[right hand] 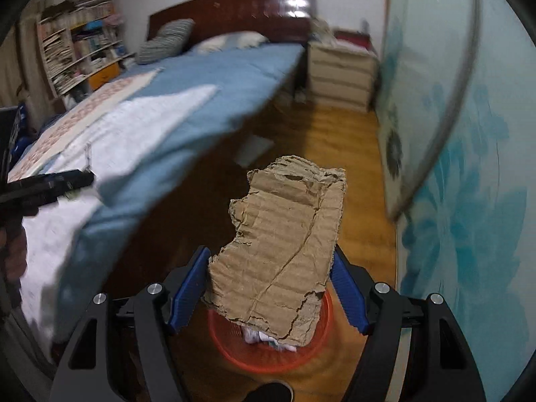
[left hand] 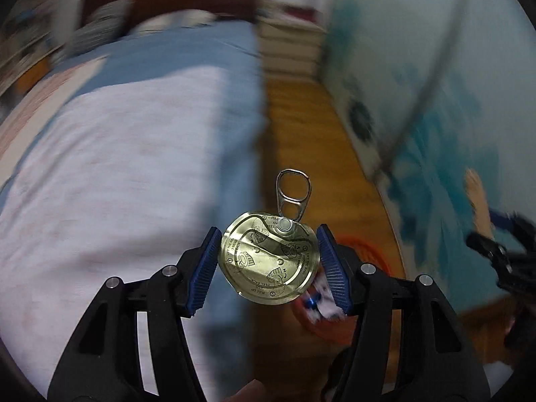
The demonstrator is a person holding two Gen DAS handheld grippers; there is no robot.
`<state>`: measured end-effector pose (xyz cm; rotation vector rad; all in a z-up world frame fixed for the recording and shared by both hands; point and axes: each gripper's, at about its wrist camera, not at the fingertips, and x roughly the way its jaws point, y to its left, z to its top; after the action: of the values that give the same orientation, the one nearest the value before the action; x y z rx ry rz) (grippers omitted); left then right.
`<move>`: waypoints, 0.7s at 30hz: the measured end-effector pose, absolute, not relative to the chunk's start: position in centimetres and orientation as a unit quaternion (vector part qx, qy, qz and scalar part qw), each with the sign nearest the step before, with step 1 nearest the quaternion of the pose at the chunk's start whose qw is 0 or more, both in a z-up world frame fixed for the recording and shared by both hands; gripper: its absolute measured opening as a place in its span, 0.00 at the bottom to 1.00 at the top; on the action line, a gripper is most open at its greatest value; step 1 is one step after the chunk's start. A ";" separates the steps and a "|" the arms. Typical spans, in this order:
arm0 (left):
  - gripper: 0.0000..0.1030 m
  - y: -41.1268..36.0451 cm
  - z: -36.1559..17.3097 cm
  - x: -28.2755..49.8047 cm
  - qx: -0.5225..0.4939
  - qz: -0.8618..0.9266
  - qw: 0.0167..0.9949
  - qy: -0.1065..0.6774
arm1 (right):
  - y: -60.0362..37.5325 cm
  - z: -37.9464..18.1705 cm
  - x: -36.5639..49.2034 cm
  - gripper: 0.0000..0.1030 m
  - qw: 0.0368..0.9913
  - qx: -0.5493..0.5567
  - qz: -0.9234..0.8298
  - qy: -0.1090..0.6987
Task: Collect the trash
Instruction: 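Carry cardboard and can lid to the red wastebasket and open both tools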
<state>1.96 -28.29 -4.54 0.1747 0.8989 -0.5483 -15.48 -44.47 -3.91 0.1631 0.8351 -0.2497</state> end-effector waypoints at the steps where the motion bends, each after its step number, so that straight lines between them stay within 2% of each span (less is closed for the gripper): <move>1: 0.57 -30.7 -5.9 1.2 0.102 -0.279 0.850 0.435 | -45.3 -5.6 -16.1 0.69 0.897 0.090 -0.126 0.415; 5: 0.57 -37.6 -11.0 -0.9 0.155 -0.319 0.811 0.465 | -47.2 -11.2 -17.6 0.69 0.874 0.126 -0.134 0.449; 11: 0.57 -40.3 -16.8 -1.8 0.202 -0.326 0.781 0.493 | -47.8 -17.0 -15.9 0.69 0.851 0.151 -0.136 0.485; 21: 0.58 -42.0 -19.2 -0.6 0.215 -0.333 0.770 0.500 | -47.1 -20.1 -12.7 0.69 0.834 0.145 -0.148 0.511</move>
<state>-0.59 -41.99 -19.22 0.4667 1.0855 -0.7221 -12.72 -47.15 -20.07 0.3076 1.0824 -0.3140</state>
